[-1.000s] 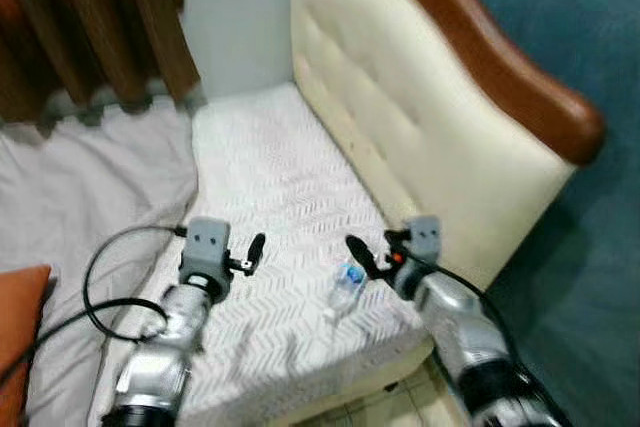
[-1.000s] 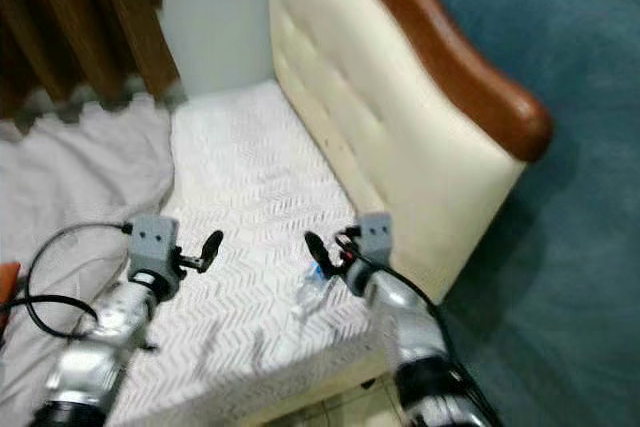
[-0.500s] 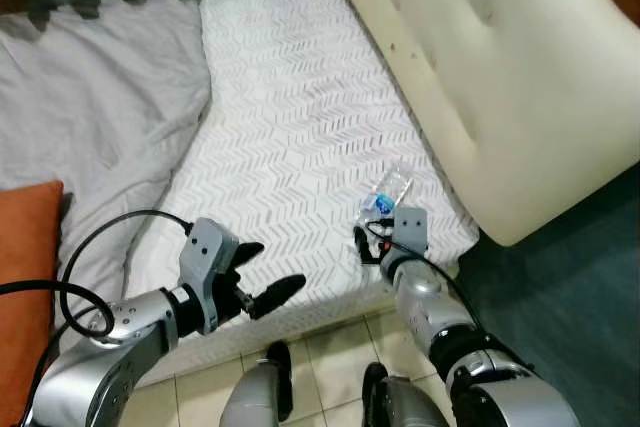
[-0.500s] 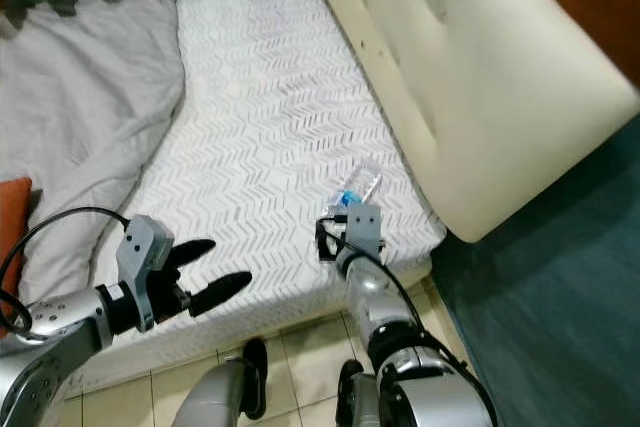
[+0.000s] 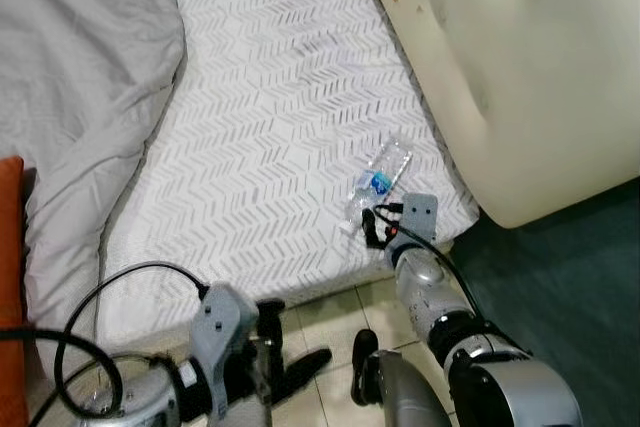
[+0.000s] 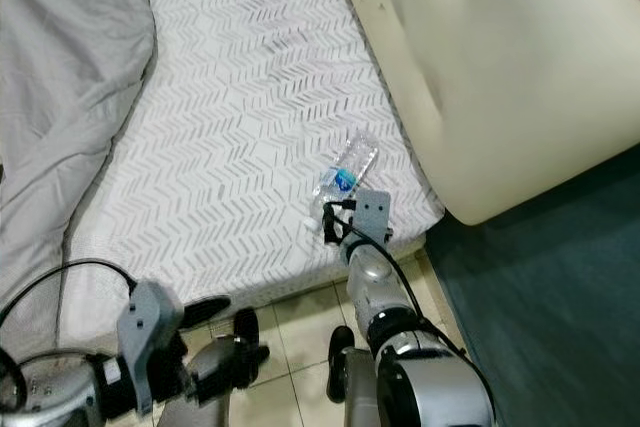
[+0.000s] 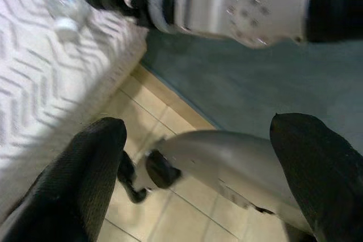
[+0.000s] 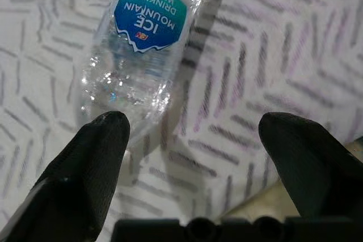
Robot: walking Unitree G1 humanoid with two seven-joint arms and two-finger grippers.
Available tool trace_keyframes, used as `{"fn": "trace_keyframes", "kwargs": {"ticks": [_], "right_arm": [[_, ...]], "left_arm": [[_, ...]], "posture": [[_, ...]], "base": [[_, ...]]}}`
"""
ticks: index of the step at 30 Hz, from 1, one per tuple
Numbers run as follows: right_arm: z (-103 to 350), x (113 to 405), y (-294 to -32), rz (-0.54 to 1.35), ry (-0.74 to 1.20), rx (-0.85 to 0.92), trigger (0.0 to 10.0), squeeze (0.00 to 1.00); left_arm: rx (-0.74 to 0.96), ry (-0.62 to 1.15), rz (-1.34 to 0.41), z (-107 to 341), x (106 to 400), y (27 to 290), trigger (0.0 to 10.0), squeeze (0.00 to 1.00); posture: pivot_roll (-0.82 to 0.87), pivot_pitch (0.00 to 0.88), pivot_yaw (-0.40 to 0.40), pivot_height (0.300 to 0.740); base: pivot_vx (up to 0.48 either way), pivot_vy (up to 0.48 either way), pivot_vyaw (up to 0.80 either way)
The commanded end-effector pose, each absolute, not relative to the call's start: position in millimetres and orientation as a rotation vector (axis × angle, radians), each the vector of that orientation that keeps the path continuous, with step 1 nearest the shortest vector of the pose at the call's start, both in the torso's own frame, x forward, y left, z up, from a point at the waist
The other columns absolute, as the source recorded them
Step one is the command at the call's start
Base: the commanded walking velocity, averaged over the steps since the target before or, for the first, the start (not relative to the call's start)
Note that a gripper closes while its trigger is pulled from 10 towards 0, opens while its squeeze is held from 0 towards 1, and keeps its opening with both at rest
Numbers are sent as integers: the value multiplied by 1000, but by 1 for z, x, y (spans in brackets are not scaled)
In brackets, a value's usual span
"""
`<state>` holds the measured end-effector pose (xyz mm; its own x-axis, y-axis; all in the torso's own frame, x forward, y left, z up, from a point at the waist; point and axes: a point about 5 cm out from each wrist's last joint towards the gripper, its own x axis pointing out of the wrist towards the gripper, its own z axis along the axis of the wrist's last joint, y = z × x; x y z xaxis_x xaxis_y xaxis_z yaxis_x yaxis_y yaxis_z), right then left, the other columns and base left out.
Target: Clean up the room
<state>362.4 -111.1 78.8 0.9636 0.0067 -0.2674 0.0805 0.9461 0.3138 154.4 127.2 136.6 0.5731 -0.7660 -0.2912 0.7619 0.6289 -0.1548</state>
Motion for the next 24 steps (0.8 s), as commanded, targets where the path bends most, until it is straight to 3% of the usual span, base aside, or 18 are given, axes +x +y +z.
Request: {"fn": "trace_keyframes", "kwargs": {"ticks": [1,9,10,16,17,18,24], "right_arm": [[73,360,-106,-53,304,427,10000,0],[98,372,-94,17,206,486,10000,0],[100,372,-92,31,199,497,10000,1000],[100,372,-77,107,227,504,10000,1000],[100,371,-74,121,239,499,10000,612],[99,370,-71,133,248,494,10000,0],[102,368,-51,173,269,582,10000,0]], "left_arm": [[-15,352,-898,140,143,121,10000,0],[-33,360,-897,142,126,114,10000,0],[-24,366,-895,140,125,113,10000,0],[13,377,-855,136,119,111,10000,0],[16,378,-851,137,117,111,10000,0],[21,378,-841,138,115,112,10000,0],[39,393,-808,143,105,118,10000,0]], "posture": [[298,593,-10,740],[296,594,-28,740],[293,594,-31,740],[300,598,-35,740],[308,602,-32,740],[318,607,-27,740],[345,620,-9,740]], "base": [[0,0,0],[0,0,0],[0,0,0],[0,0,0],[0,0,0],[0,0,0],[0,0,0]]}}
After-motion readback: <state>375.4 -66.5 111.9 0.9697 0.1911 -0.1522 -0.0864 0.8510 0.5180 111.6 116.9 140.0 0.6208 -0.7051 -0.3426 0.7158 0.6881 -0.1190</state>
